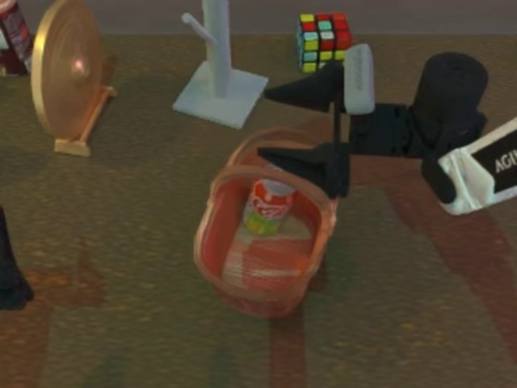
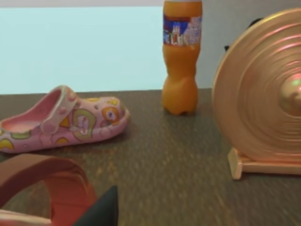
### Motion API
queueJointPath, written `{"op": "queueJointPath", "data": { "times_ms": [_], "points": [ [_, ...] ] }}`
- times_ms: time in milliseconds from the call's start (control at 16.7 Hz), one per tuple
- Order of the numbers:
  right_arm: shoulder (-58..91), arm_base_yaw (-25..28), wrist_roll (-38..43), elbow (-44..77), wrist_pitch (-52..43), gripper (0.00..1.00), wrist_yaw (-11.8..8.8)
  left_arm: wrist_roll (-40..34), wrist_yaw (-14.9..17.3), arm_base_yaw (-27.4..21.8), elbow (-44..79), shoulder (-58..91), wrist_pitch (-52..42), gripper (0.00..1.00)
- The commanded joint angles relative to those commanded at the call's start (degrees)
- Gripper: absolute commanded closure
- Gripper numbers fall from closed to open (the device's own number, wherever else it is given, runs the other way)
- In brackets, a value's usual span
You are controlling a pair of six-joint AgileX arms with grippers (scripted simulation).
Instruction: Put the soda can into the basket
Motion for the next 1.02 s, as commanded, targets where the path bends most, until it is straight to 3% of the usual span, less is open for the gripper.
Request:
{"op": "queueJointPath", "data": {
  "times_ms": [300,480,720,1020],
  "points": [
    [-0.5,-0.3,0.0,-0.3,-0.3,0.00,0.3,0.2,0.1,-0.3,0.5,0.5,-0.4,0.00],
    [-4.4,-1.1,-0.2,-3.4,-2.5,0.00,2.7,2.6,1.1,-2.6,4.9,4.9,-4.4,0.00],
    [-15.5,-3.4,-0.7,-11.7,-9.1,0.00,9.4,9.2,2.6,-8.0,17.4,17.6,-15.4,0.00],
    [-37.1,-7.5,-1.6,-25.7,-21.2,0.00,21.2,21.4,3.6,-16.3,40.4,40.7,-34.0,0.00]
  ]
}}
